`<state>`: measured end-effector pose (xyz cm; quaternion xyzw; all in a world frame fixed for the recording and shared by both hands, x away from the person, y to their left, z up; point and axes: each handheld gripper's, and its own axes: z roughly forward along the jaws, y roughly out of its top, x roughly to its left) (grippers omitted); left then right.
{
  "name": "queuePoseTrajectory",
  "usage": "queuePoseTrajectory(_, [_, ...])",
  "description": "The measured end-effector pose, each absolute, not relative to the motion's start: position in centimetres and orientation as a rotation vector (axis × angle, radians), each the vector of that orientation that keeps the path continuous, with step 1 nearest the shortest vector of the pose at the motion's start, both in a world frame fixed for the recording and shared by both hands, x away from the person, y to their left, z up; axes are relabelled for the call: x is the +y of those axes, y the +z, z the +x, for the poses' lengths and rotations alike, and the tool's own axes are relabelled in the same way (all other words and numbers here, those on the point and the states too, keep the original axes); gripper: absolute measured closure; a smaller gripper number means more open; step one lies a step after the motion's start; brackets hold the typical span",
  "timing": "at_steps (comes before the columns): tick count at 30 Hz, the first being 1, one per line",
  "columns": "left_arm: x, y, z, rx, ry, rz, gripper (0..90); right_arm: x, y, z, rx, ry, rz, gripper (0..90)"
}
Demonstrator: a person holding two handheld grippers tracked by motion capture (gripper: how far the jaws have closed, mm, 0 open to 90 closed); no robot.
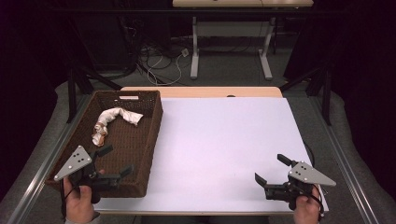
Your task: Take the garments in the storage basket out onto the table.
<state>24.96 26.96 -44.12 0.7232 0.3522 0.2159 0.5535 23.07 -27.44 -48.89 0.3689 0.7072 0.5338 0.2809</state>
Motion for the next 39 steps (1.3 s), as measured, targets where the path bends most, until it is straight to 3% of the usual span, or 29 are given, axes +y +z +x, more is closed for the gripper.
queuePoseTrajectory(6, [27.0,-43.8,25.9,0.856,0.509,1.693,0.3,-27.6,-49.0,23.5,1.903,1.459,1.03,0.0])
queuePoseTrajectory(16, [25.8,-42.1,28.5,0.893,0.45,1.802,0.3,-27.2,-49.1,23.9,1.93,1.442,1.02,0.0])
queuePoseTrajectory(27, [24.7,-39.1,30.7,0.846,0.524,1.879,0.3,-27.3,-49.0,23.7,1.922,1.433,1.034,0.0])
queuePoseTrajectory(39, [25.0,-37.5,34.2,0.925,0.537,1.916,1.3,-27.5,-49.1,23.7,1.913,1.434,1.065,0.0])
